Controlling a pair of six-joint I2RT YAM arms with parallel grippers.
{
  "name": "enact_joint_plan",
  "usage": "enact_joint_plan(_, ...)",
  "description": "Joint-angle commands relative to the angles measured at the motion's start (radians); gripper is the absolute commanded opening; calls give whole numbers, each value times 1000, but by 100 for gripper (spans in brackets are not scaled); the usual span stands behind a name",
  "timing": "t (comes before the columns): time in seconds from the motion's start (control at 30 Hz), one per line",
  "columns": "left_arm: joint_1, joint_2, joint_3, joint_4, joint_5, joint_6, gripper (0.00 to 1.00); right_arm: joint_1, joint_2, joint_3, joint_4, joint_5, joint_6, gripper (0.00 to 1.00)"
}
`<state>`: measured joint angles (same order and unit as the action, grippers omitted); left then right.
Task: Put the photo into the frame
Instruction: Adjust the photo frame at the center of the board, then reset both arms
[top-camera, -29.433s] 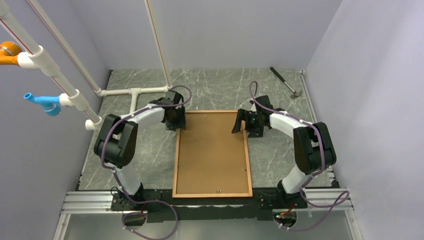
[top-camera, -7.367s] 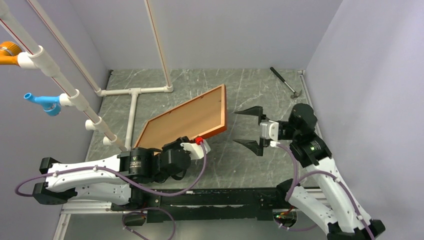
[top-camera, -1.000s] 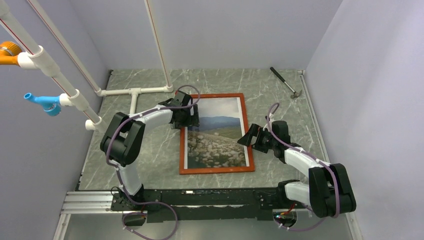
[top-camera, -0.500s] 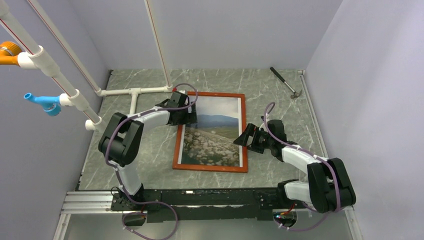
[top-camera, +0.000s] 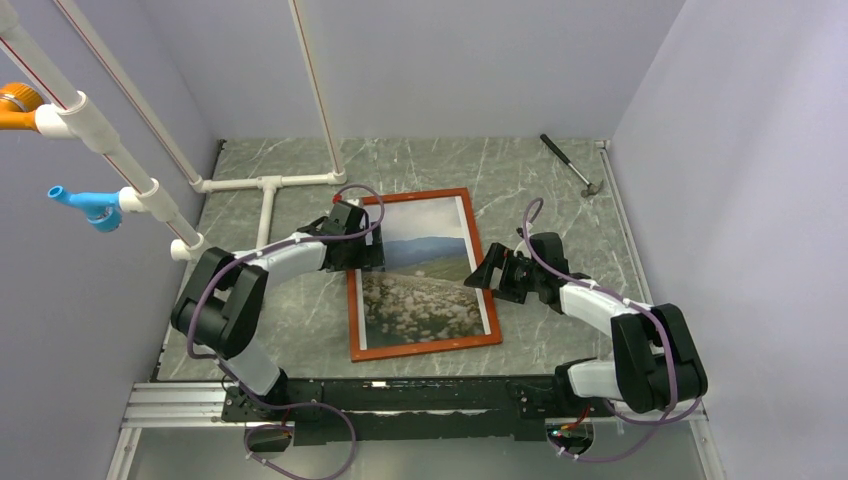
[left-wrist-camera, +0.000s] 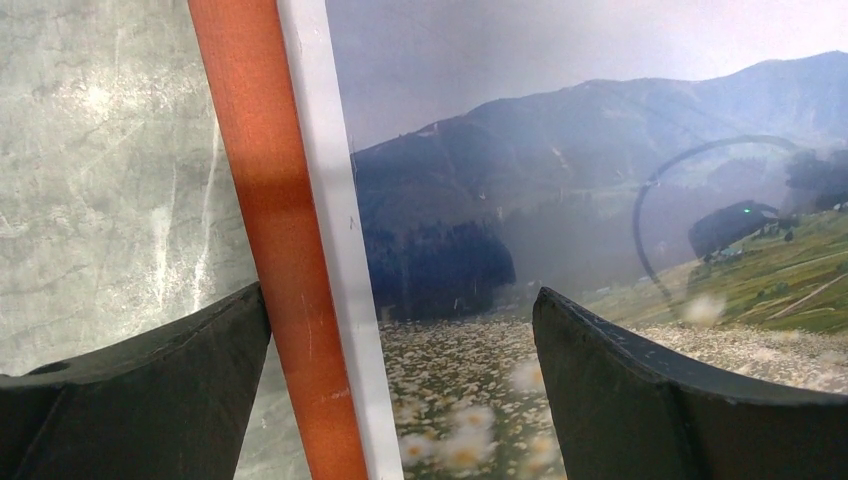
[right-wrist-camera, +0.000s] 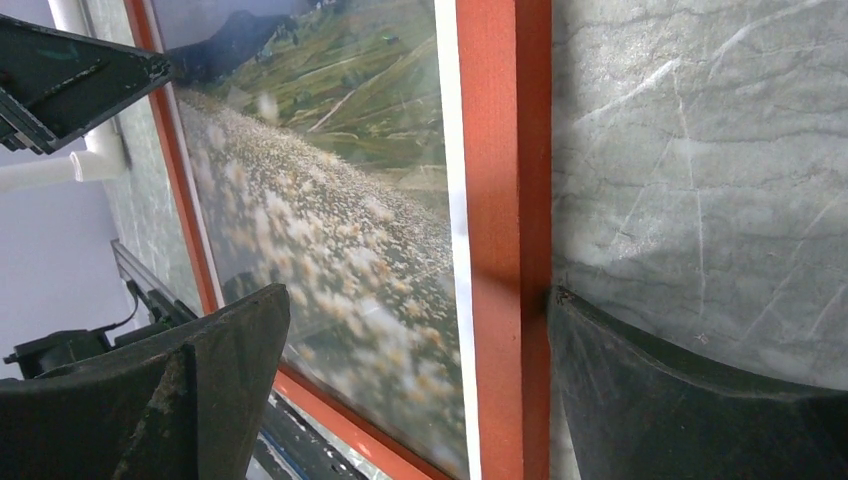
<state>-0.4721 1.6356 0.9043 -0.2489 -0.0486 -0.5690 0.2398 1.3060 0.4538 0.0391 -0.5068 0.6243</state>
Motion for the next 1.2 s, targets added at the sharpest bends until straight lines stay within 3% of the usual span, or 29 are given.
enact_joint_plan(0.0,-53,55,16,14,240,-61,99,32,-12,-14,-72,-43,12,100)
enact_joint_plan(0.33,-54,112,79,-29,213,-30,99,32,-51,-56,-83,-30,16,100)
enact_joint_plan(0.53,-53,75,63,-79,116,-25,99,30,-67,-27,-126,27,6,100)
enact_joint_plan(0.9,-54,-331,-21,-178,-166,3,99,23,-289,64,-285,195,-55,100)
enact_joint_plan(1.17,-54,-682,-244,-4,-182,156,99,14,-528,55,-310,346,-109,100)
